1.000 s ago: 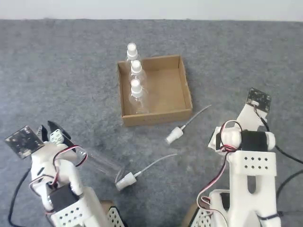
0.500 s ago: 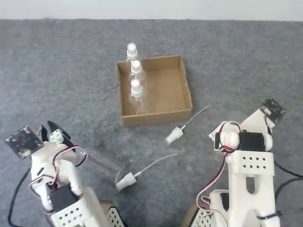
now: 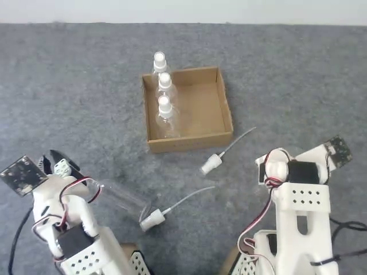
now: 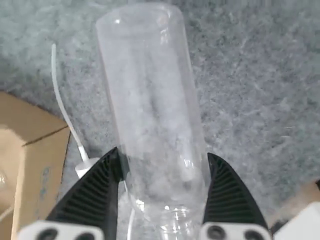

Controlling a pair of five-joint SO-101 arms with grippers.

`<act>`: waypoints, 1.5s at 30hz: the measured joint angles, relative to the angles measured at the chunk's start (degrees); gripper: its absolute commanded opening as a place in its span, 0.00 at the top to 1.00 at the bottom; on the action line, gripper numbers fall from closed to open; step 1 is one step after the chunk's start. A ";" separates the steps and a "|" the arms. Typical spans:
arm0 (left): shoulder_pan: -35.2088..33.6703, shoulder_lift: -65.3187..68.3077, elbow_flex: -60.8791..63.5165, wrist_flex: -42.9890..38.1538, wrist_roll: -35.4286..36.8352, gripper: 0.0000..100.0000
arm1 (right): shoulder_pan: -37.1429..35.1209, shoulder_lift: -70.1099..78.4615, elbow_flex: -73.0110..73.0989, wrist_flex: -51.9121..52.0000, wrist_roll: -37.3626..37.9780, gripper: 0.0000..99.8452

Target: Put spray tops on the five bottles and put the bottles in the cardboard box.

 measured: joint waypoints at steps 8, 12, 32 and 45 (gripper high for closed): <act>0.00 0.00 0.00 0.00 0.00 0.94 | 0.00 0.00 7.91 -9.05 -3.78 0.89; 0.00 0.00 0.00 0.00 0.00 0.94 | 0.00 0.00 9.05 -10.73 -6.42 0.79; 0.00 0.00 0.00 0.00 0.00 0.94 | 0.00 0.00 7.82 -10.73 -6.95 0.75; 0.00 0.00 0.00 0.00 0.00 0.94 | 0.00 0.00 -8.70 5.71 -4.57 0.75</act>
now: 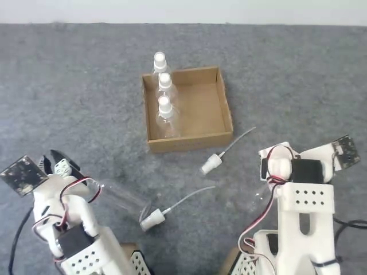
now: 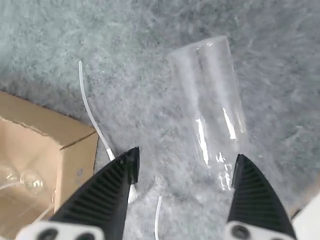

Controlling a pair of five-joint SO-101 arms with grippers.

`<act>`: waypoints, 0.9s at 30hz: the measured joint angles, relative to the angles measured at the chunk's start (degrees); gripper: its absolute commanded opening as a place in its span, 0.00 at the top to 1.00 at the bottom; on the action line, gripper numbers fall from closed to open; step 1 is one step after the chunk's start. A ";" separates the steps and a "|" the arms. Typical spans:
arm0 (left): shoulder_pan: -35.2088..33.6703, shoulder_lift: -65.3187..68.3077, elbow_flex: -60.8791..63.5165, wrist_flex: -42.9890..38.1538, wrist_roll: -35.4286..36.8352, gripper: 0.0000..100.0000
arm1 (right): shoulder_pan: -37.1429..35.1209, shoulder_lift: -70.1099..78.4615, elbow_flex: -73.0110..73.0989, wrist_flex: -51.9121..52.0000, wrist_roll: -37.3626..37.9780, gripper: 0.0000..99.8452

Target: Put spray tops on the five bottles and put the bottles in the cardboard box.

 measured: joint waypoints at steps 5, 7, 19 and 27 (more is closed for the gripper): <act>0.00 0.00 0.00 0.00 0.00 0.94 | 0.00 0.00 -4.22 4.75 3.60 0.75; 0.00 0.00 0.00 0.00 0.00 0.94 | 0.00 0.00 -5.98 7.12 6.07 0.75; 0.00 0.00 0.00 0.00 0.00 0.94 | 0.00 0.00 -10.73 13.54 28.66 0.75; 0.00 0.00 0.00 0.00 0.00 0.94 | 0.00 0.00 -10.73 13.54 37.19 0.75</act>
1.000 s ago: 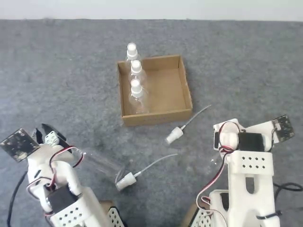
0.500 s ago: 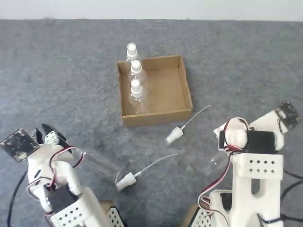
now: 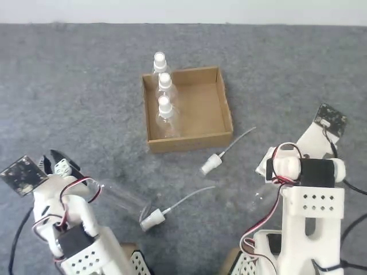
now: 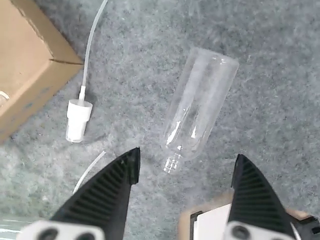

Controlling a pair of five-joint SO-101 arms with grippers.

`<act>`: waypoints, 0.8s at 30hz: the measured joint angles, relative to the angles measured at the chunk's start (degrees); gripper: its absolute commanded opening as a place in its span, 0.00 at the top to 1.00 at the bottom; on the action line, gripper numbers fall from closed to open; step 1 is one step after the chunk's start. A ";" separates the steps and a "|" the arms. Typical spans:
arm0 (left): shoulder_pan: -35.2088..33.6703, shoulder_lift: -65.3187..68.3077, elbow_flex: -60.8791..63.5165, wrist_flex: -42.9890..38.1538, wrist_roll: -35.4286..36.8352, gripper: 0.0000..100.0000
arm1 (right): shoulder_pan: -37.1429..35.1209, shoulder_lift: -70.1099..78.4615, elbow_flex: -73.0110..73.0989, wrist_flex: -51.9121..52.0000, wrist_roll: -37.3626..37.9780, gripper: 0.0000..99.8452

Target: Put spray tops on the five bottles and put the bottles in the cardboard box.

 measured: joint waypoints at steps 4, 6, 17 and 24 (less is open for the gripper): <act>0.00 0.00 0.00 0.00 0.00 0.94 | 0.00 0.00 0.00 0.00 0.62 0.75; 0.00 0.00 0.00 0.00 0.00 0.94 | 0.00 0.00 0.00 0.00 0.62 0.75; 0.00 0.00 0.00 0.00 0.00 0.94 | 6.42 0.00 0.00 -5.54 0.62 0.99; 0.00 0.00 0.00 0.00 0.00 0.94 | 13.10 0.00 0.00 -13.01 0.62 0.99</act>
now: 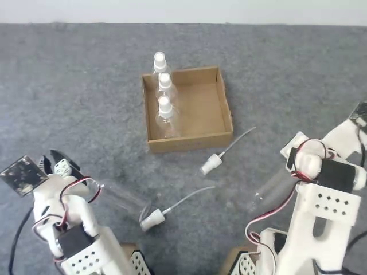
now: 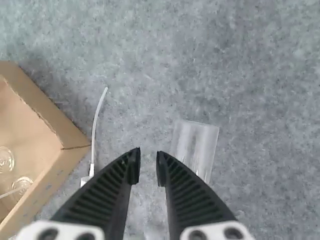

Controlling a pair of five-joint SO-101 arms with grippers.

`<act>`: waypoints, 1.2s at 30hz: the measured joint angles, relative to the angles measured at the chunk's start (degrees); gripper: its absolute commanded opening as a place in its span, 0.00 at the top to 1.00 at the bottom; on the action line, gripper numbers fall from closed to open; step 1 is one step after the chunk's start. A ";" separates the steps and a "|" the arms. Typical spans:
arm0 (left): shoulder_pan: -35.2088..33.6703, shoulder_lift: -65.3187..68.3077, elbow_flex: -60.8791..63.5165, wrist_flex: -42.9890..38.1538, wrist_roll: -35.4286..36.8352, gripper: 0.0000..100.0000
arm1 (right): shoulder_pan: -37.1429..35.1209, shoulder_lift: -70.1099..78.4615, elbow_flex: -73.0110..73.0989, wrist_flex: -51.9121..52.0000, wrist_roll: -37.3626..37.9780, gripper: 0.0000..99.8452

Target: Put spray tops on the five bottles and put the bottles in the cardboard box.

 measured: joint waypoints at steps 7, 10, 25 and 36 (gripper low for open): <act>0.00 0.00 0.00 0.00 0.00 0.94 | 0.62 0.00 0.00 -2.29 0.00 0.99; 0.00 0.00 0.00 0.00 0.00 0.94 | 0.53 0.00 0.00 -2.73 3.52 0.99; 0.00 0.00 0.00 0.00 0.00 0.94 | 0.79 0.00 0.00 -2.81 51.78 0.99; 0.00 0.00 0.00 0.00 0.00 0.94 | 0.79 0.00 0.00 -2.81 72.18 0.99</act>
